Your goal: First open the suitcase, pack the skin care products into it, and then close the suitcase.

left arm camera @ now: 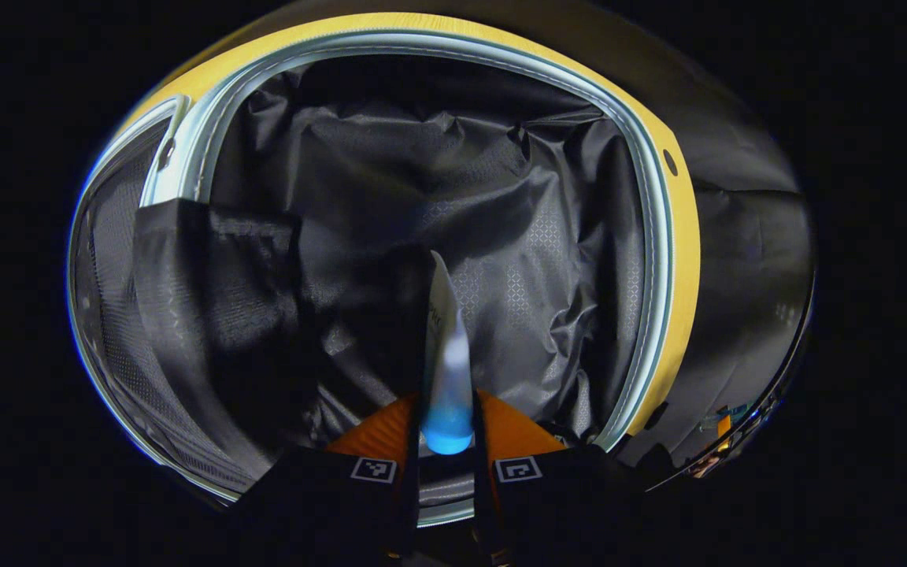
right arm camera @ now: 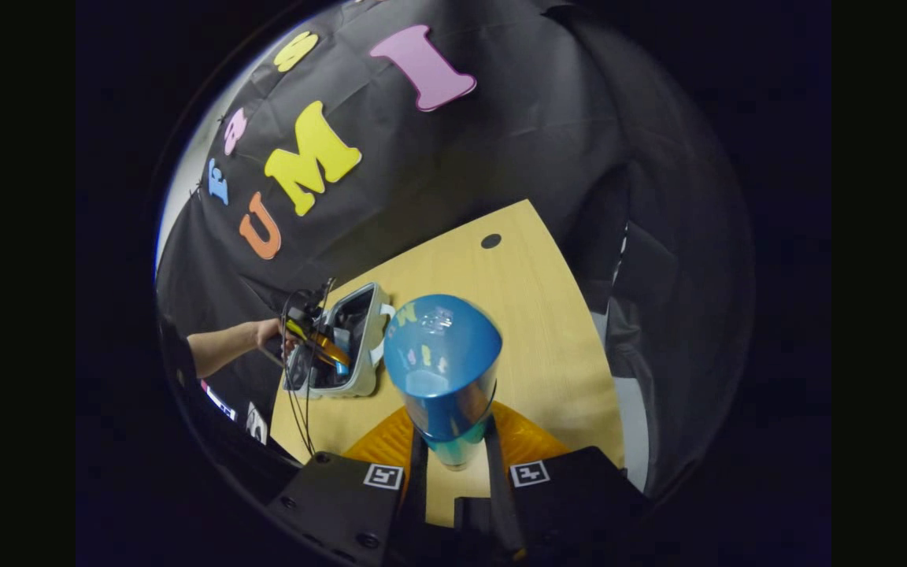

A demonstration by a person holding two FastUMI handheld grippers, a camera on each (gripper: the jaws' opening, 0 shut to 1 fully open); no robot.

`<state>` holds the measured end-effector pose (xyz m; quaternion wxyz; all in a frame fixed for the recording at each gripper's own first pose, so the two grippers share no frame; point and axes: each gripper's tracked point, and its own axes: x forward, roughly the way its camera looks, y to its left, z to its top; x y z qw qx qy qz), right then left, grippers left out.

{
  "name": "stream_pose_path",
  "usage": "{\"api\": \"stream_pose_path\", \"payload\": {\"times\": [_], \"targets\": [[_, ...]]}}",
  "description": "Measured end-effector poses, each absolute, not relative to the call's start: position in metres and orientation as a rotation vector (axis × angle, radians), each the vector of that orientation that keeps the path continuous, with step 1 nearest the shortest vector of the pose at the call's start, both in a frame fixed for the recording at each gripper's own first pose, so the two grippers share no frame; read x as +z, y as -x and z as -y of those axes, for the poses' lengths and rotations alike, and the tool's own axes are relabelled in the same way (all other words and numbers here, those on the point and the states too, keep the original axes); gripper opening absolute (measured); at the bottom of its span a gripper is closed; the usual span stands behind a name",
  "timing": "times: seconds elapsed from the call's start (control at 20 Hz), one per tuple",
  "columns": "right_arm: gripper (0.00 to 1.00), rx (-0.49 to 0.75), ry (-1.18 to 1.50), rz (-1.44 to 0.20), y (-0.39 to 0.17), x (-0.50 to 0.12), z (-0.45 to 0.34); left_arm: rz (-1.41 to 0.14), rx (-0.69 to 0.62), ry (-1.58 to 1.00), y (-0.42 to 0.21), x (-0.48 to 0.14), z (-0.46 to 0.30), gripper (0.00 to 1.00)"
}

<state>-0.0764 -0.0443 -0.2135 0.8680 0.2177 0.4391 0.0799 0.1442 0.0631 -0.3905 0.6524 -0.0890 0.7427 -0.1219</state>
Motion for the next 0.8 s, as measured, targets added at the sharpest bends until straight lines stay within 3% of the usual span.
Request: {"api": "stream_pose_path", "payload": {"times": [0.15,0.4,0.45,0.5,0.6,0.65,0.7,0.8], "targets": [[0.33,0.189,-0.448,-0.912,0.077,-0.211,0.035,-1.723,-0.258,0.218,-0.139,-0.392,-0.063,0.31],[0.33,0.269,-0.420,-0.931,0.071,-0.219,0.007,-1.688,-0.225,0.231,-0.138,-0.386,-0.070,0.46],[0.33,0.290,-0.408,-0.930,0.068,-0.218,-0.001,-1.667,-0.224,0.246,-0.139,-0.380,-0.071,0.38],[0.32,0.317,-0.399,-0.928,0.064,-0.216,-0.012,-1.638,-0.219,0.250,-0.141,-0.372,-0.074,0.69],[0.33,0.387,-0.387,-0.922,0.051,-0.207,-0.044,-1.581,-0.237,0.288,-0.136,-0.351,-0.070,0.88],[0.33,0.425,-0.377,-0.920,0.042,-0.201,-0.062,-1.534,-0.246,0.287,-0.133,-0.342,-0.071,0.80],[0.33,0.465,-0.363,-0.916,0.031,-0.198,-0.083,-1.470,-0.258,0.288,-0.130,-0.326,-0.069,0.98],[0.33,0.523,-0.313,-0.941,0.007,-0.198,-0.125,-1.306,-0.286,0.282,-0.123,-0.287,-0.064,0.98]]}}
